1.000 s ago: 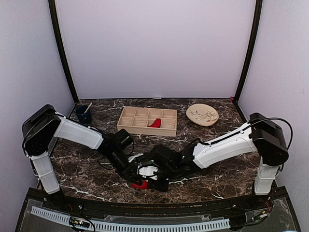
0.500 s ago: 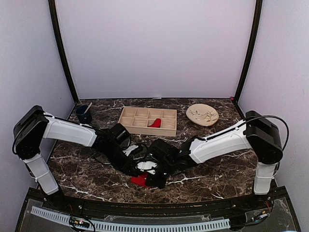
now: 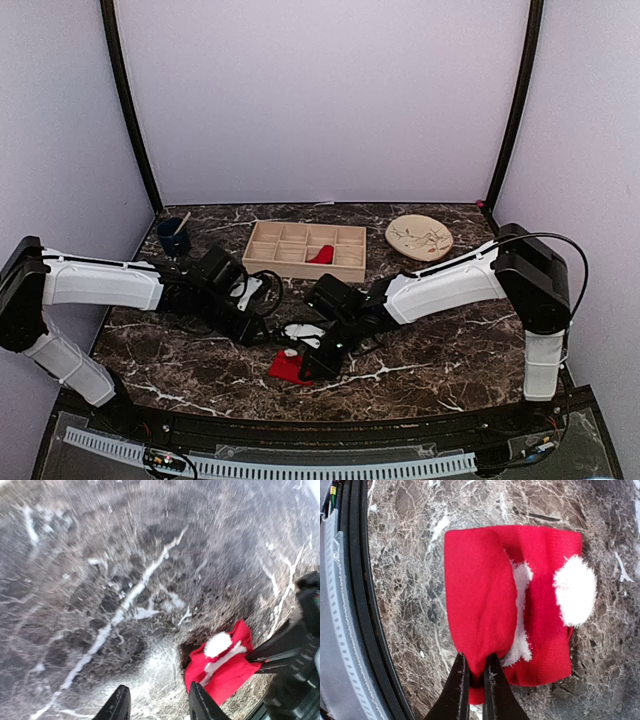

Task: Roll the socks
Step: Roll the sock at the center of the board.

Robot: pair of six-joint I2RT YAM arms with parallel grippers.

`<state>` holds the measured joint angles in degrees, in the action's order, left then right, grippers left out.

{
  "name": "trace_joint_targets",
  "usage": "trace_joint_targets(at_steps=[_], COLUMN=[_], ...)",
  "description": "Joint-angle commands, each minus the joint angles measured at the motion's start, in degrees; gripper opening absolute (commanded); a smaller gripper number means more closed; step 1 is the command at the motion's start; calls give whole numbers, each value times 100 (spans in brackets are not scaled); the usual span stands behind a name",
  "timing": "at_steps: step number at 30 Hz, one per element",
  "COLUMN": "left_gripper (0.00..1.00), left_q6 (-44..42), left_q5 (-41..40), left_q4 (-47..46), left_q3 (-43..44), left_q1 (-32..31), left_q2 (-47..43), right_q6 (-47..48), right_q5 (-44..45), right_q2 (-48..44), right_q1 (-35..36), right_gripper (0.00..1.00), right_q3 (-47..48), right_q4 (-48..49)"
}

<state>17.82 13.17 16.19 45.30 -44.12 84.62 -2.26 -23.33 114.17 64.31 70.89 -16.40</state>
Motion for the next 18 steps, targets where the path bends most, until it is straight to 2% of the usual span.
trace_joint_targets(at_steps=[1,6,12,18], left_gripper=[42,42,42,43], left_q6=[135,-121,-671,-1172], left_q5=[-222,-276,-844,-753], left_q4=[-726,-1306,-1551,-1798], left_q3=[-456,-849,-1072,-1317], left_q1=[2,-314,-1002,-1362], left_q2=[-516,-867,-1135,-1385], right_q6=[-222,-435,-667,-587], right_q5=[-543,-1202,-1920,-2188], right_q2=[334,520,699,885], right_q1=[-193,-407,-654,-726], right_gripper=[0,0,0,0], right_q3=[177,267,332,583], right_q4=[-557,-673,-761,-1126])
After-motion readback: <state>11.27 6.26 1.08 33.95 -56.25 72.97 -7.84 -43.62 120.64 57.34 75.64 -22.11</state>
